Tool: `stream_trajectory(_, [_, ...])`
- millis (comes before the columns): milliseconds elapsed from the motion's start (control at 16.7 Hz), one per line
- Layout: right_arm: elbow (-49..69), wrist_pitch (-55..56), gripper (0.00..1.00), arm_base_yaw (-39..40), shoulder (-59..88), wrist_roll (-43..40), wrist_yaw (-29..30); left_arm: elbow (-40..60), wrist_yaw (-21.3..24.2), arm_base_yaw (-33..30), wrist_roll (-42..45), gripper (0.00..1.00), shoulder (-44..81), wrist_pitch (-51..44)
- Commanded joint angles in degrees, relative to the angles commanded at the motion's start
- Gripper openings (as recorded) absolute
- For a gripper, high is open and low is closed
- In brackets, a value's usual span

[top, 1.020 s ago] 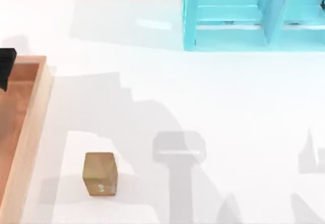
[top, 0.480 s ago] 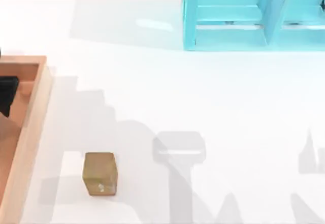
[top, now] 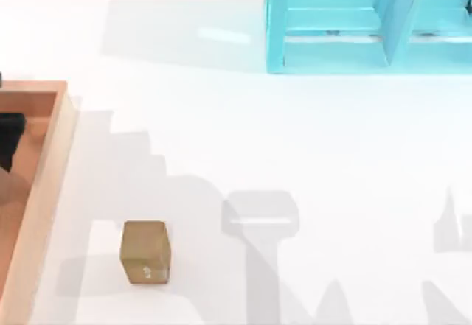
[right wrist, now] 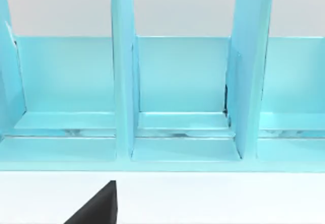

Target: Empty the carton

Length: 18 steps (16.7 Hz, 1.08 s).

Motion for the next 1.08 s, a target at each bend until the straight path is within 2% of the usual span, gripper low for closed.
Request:
stream_trajectory(600, [0.0, 0.0, 1.00, 0.0, 0.0, 0.0, 0.0, 0.0, 0.0, 0.0, 0.0, 0.02, 0.0, 0.0])
stream_trajectory(1080, [0.0, 0.0, 1.00, 0.0, 0.0, 0.0, 0.0, 0.0, 0.0, 0.0, 0.0, 0.00, 0.0, 0.0])
